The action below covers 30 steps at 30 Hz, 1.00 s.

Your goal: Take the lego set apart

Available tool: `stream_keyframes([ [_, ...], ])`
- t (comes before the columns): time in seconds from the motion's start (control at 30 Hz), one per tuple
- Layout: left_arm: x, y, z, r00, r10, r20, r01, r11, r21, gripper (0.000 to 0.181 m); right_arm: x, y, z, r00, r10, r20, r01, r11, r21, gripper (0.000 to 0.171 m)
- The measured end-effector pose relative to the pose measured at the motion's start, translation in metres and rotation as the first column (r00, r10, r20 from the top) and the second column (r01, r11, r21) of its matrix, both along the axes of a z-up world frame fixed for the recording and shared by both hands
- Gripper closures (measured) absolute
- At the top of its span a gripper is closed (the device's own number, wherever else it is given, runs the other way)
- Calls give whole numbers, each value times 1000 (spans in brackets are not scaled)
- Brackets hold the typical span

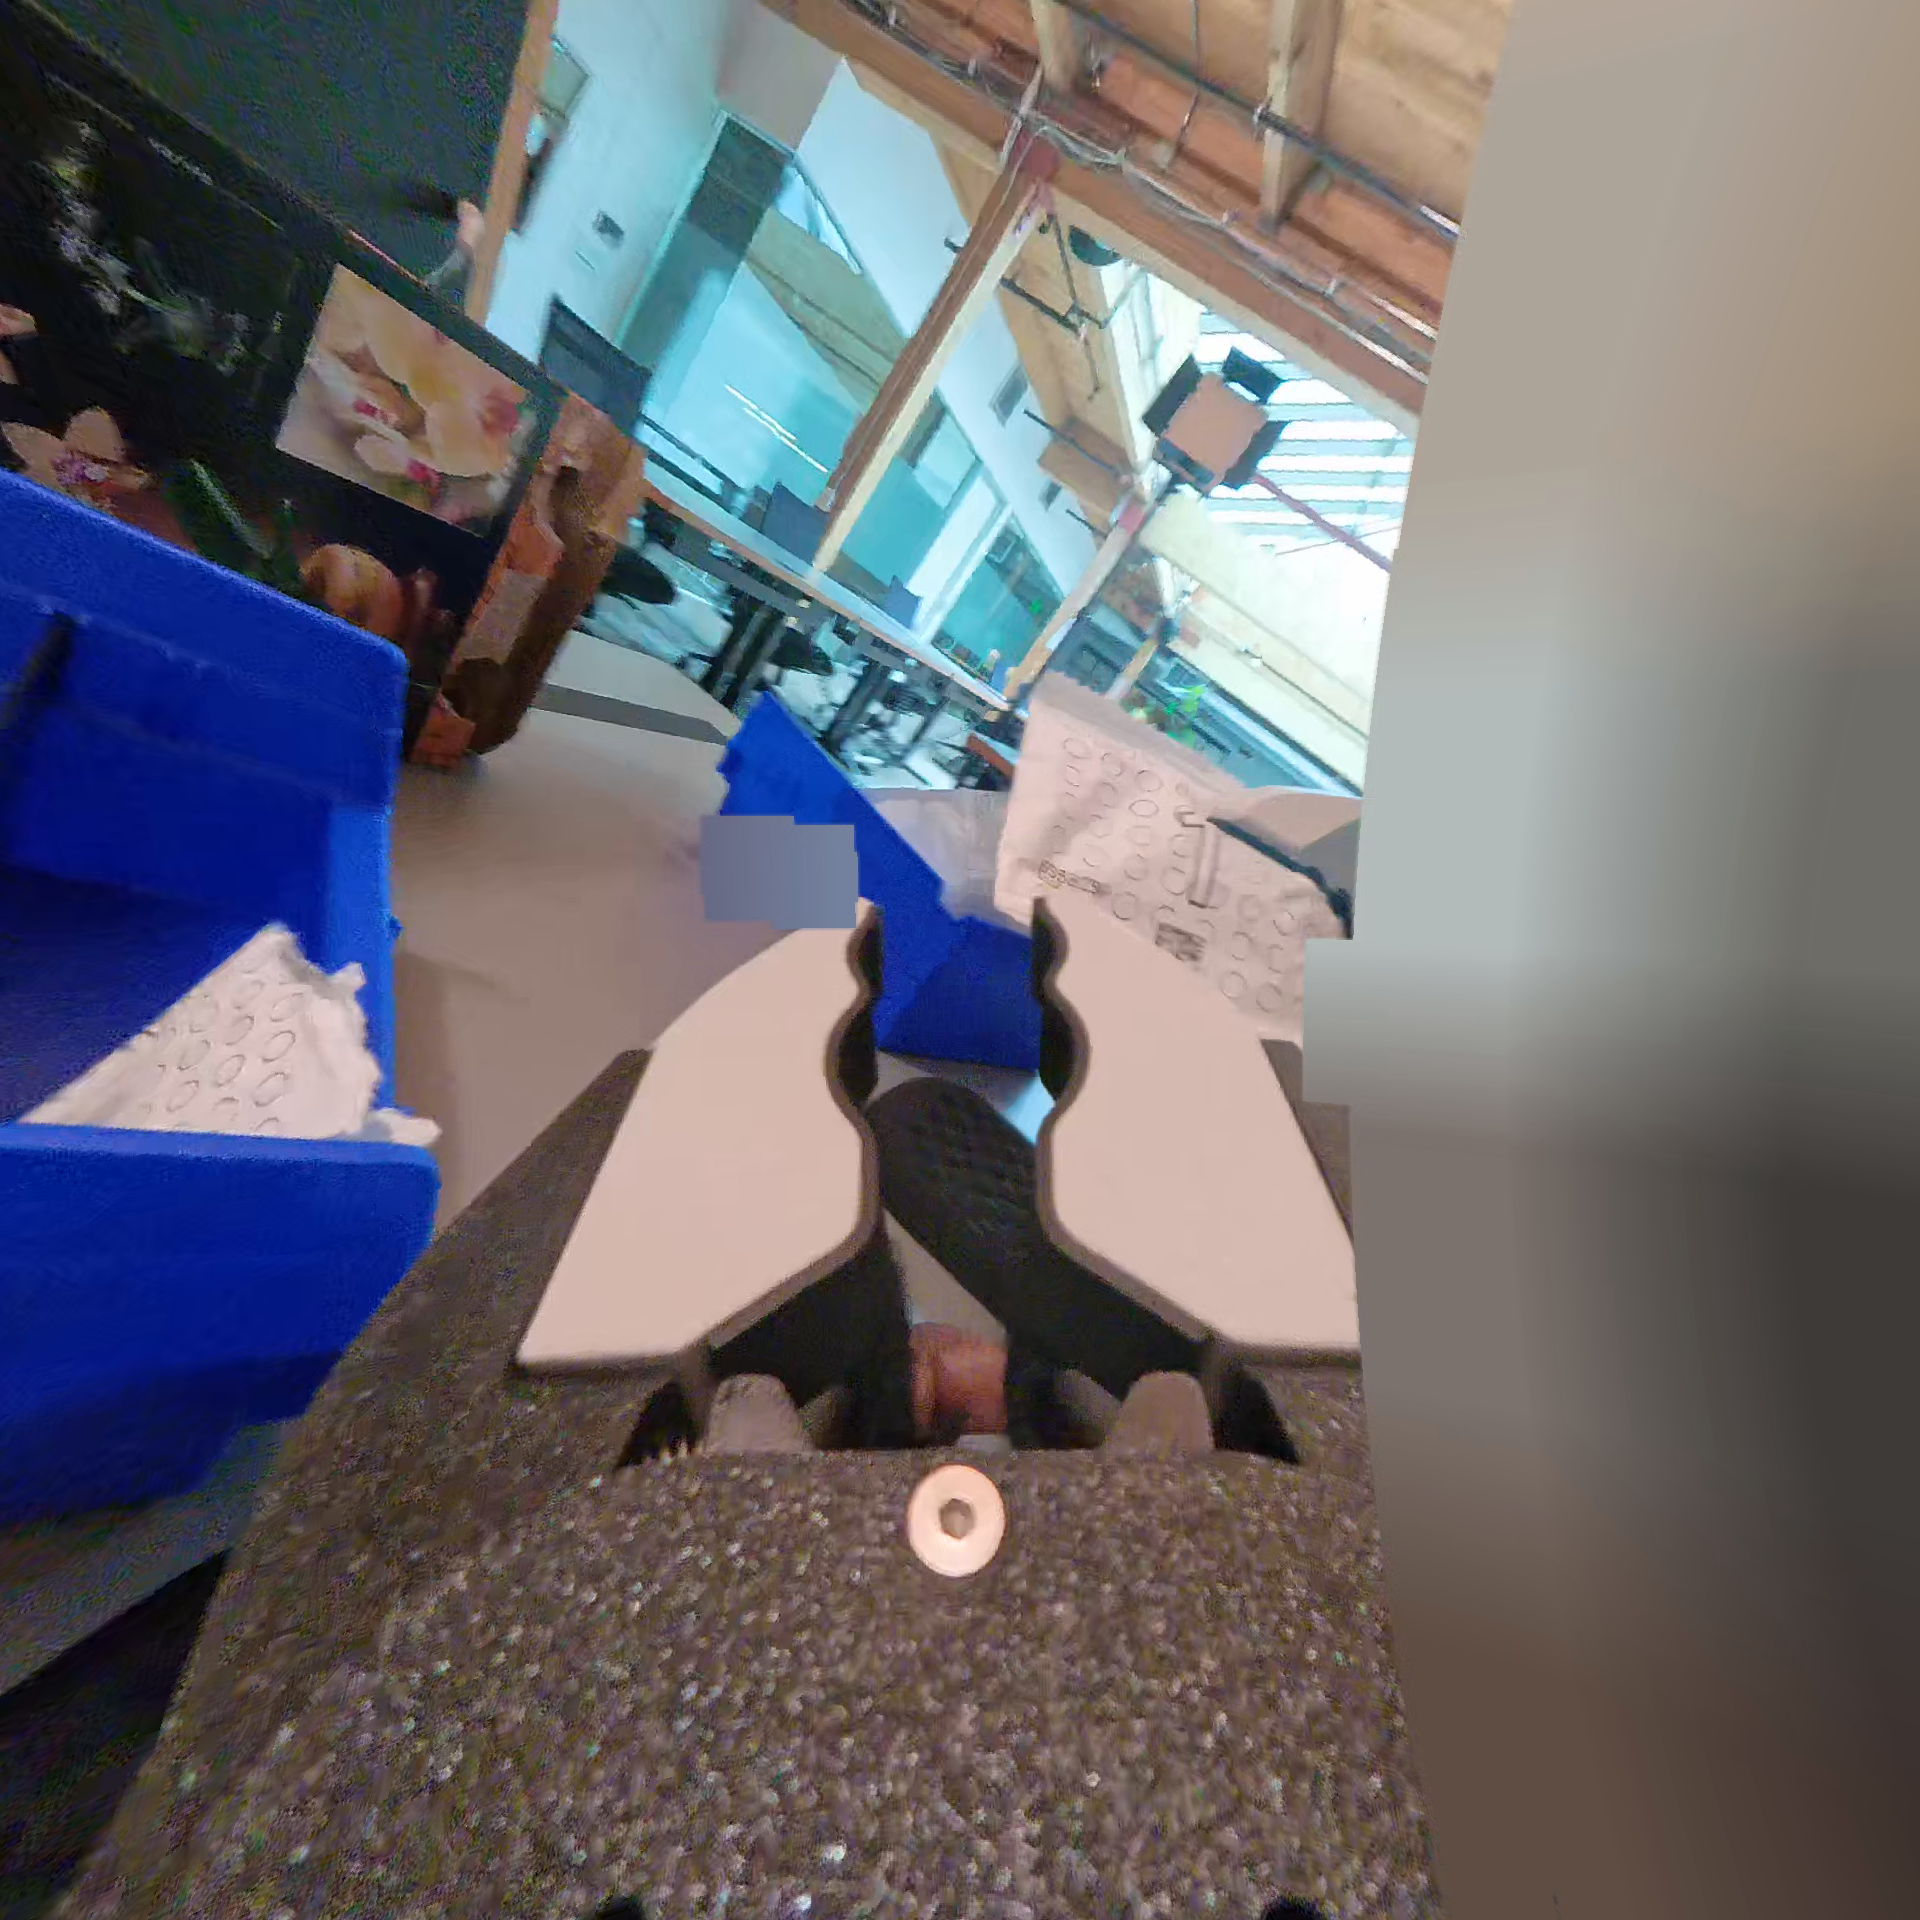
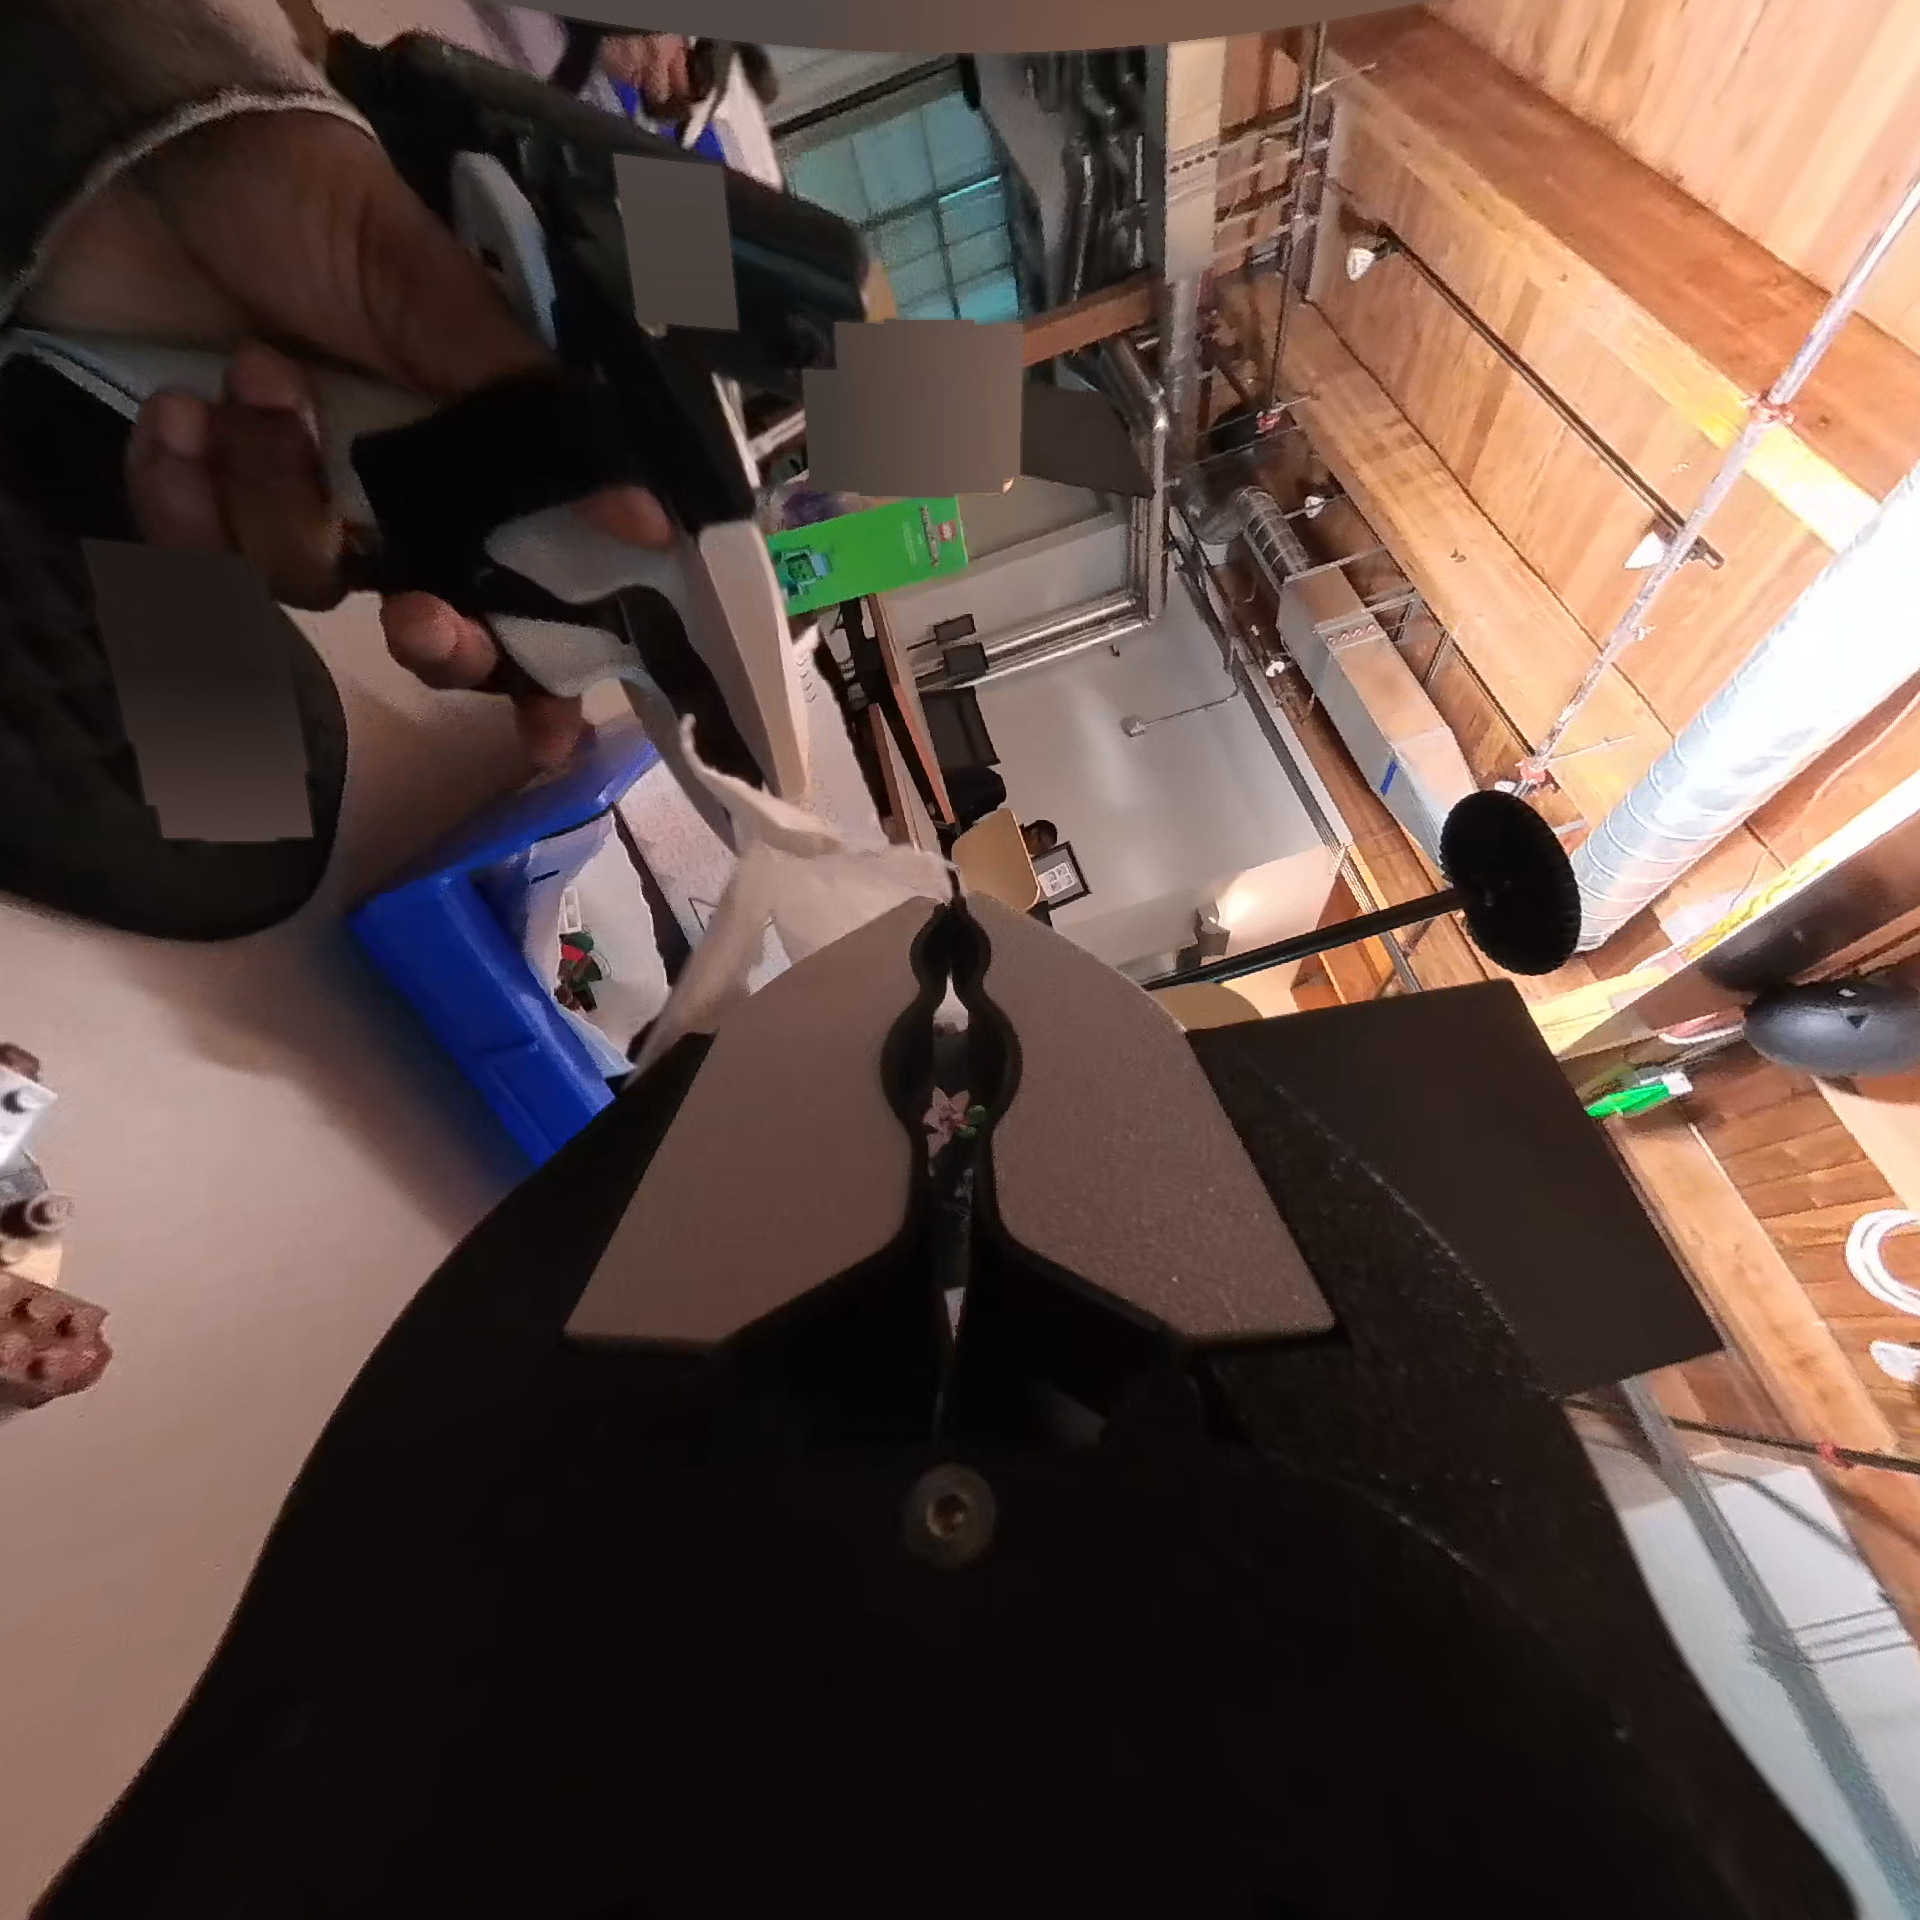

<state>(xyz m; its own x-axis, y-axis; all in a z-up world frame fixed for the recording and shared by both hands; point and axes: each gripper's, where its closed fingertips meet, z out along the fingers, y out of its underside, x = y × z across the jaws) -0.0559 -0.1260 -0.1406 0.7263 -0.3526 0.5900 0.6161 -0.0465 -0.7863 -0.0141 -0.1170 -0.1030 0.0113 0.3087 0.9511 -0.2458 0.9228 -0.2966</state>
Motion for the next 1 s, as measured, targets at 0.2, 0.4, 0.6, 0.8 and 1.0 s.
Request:
stream_keyframes([
  [0.2,31,-3,13,965,-233,124,224,971,80,154,1,-8,3,998,19,-65,-14,997,72,171],
  [0.4,33,-11,24,939,-293,177,254,943,216,181,1,-13,7,989,147,-33,-150,963,-222,171],
  [0.6,18,-17,35,886,-346,308,223,901,373,181,-12,-16,14,961,274,43,-173,713,-679,168],
  [0.8,-4,-29,55,886,-300,353,100,867,488,181,-7,-23,39,976,202,88,-66,650,-757,155],
  [1.0,0,-34,65,913,-287,289,101,846,523,181,-11,-24,34,961,209,180,16,609,-793,171],
])
